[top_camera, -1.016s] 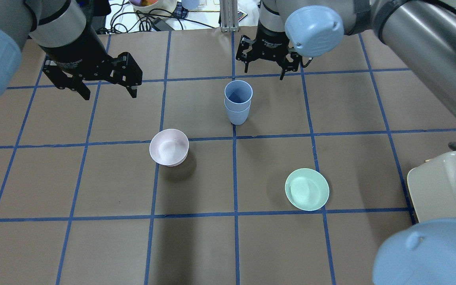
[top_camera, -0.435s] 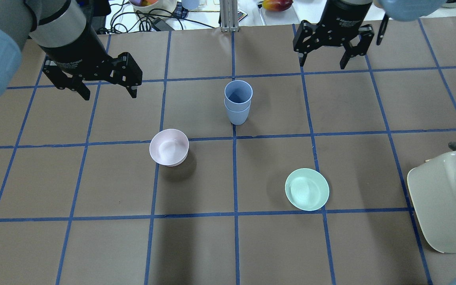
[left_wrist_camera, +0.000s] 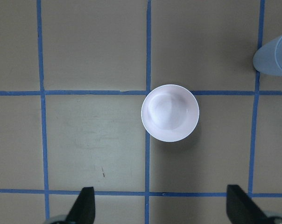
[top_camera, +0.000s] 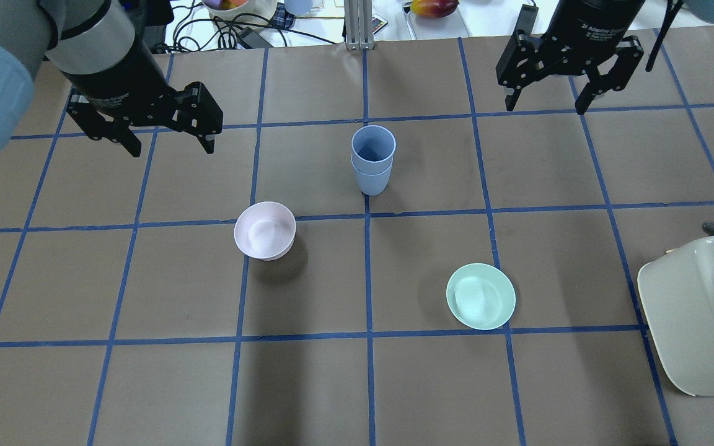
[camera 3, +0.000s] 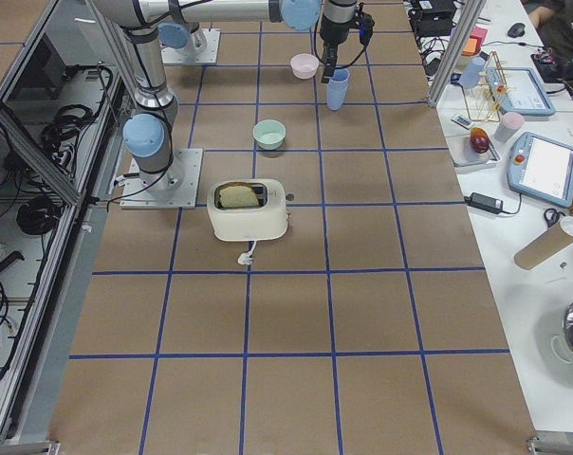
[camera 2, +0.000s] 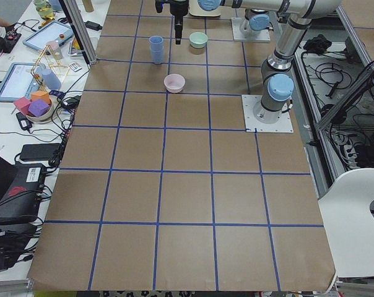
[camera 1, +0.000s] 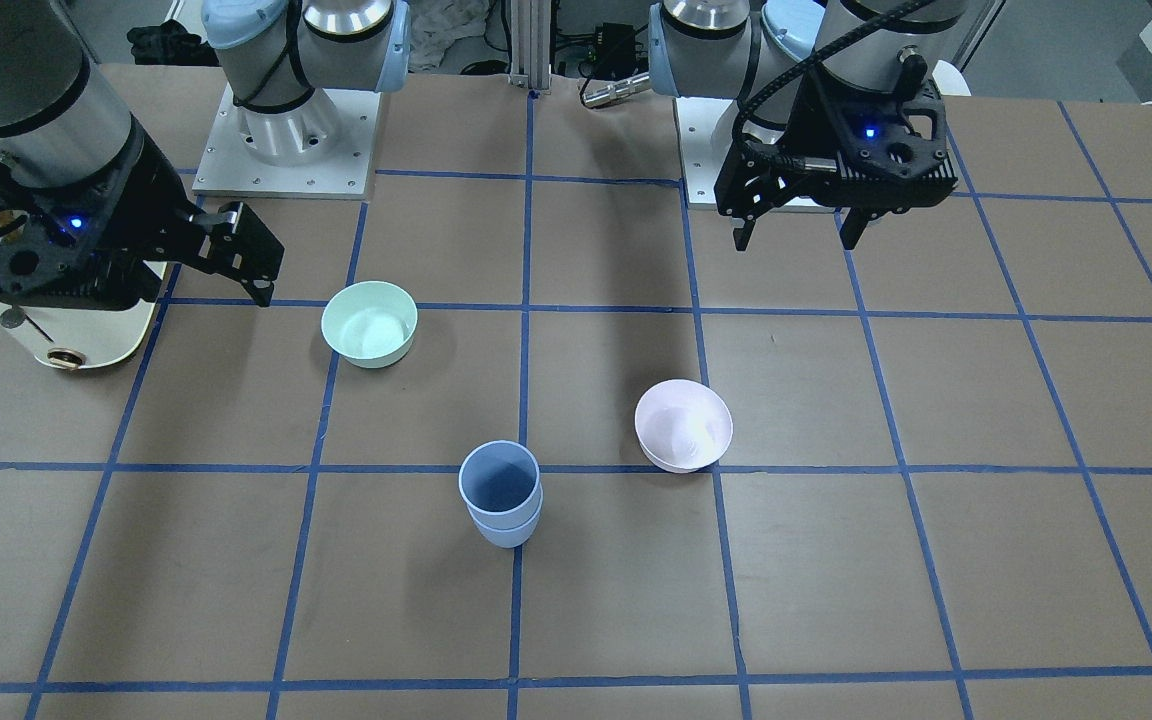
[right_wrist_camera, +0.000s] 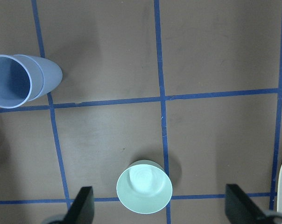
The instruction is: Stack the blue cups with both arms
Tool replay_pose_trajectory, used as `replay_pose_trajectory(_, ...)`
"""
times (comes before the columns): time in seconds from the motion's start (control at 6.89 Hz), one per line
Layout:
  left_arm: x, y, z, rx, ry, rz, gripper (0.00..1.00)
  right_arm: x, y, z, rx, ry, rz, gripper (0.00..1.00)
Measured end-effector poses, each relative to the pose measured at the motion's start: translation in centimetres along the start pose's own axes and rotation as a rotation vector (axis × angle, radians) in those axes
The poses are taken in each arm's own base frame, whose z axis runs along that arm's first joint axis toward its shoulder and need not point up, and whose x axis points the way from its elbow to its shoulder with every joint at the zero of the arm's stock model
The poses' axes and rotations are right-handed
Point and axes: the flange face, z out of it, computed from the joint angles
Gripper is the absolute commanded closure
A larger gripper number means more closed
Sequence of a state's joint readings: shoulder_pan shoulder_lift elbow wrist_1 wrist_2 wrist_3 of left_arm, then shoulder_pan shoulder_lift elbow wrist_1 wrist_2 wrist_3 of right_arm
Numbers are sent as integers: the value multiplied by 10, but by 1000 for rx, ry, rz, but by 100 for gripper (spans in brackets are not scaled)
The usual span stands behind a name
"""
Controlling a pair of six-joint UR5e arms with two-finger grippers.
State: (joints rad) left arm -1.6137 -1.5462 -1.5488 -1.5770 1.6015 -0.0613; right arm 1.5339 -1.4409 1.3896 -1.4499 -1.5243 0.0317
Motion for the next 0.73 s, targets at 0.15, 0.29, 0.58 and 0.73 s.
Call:
replay_pose_trajectory(0.15, 0, 0, 0, -1, 0, 0, 0, 2, 4, 1, 0, 23, 3, 0)
replay_pose_trajectory(0.29, 0, 0, 1, -1, 0, 0, 0, 3, 5, 2, 0, 31, 4, 0)
replay_pose_trajectory(0.58, 0, 1, 0, -1, 0, 0, 0, 4, 5, 2, 3, 33, 4, 0)
replay_pose_trajectory(0.73, 0, 1, 0, 0, 0, 0, 0, 4, 5, 2, 4, 34, 4, 0)
